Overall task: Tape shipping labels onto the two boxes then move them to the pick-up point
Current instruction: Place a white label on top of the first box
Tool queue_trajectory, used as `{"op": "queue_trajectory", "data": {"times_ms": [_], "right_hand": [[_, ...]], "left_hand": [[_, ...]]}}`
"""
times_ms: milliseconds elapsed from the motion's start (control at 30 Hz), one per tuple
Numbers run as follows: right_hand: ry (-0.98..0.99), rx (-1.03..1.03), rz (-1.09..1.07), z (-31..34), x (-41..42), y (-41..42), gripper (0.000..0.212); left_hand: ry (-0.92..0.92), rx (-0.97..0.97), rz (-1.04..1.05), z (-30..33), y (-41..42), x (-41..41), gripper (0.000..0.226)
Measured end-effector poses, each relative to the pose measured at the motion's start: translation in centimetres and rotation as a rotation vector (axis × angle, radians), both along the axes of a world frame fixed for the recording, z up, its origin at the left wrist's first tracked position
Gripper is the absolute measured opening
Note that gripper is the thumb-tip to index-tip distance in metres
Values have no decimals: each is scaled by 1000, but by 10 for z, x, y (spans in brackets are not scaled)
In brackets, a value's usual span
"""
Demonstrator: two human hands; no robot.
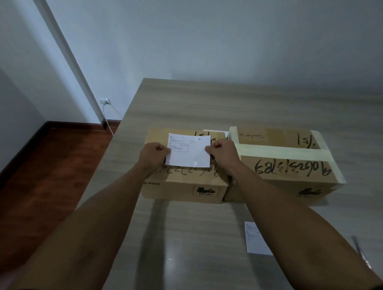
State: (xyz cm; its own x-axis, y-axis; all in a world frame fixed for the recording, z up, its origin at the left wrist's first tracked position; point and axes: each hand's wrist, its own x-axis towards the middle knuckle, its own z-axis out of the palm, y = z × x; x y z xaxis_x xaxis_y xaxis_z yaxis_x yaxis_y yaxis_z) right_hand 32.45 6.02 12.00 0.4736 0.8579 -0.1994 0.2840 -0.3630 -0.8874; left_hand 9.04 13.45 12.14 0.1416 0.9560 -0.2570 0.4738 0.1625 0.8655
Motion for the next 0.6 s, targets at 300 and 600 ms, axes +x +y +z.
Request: {"op": "queue_trajectory", "data": {"times_ms": [300,600], "right_hand": [[-74,-99,-35,-19,-9,27,33],[-231,-198,-34,-22,-20,33,34]], "left_hand": [[216,112,-22,-10,25,-2,21],[284,137,-54,-23,31,-10,16]]}}
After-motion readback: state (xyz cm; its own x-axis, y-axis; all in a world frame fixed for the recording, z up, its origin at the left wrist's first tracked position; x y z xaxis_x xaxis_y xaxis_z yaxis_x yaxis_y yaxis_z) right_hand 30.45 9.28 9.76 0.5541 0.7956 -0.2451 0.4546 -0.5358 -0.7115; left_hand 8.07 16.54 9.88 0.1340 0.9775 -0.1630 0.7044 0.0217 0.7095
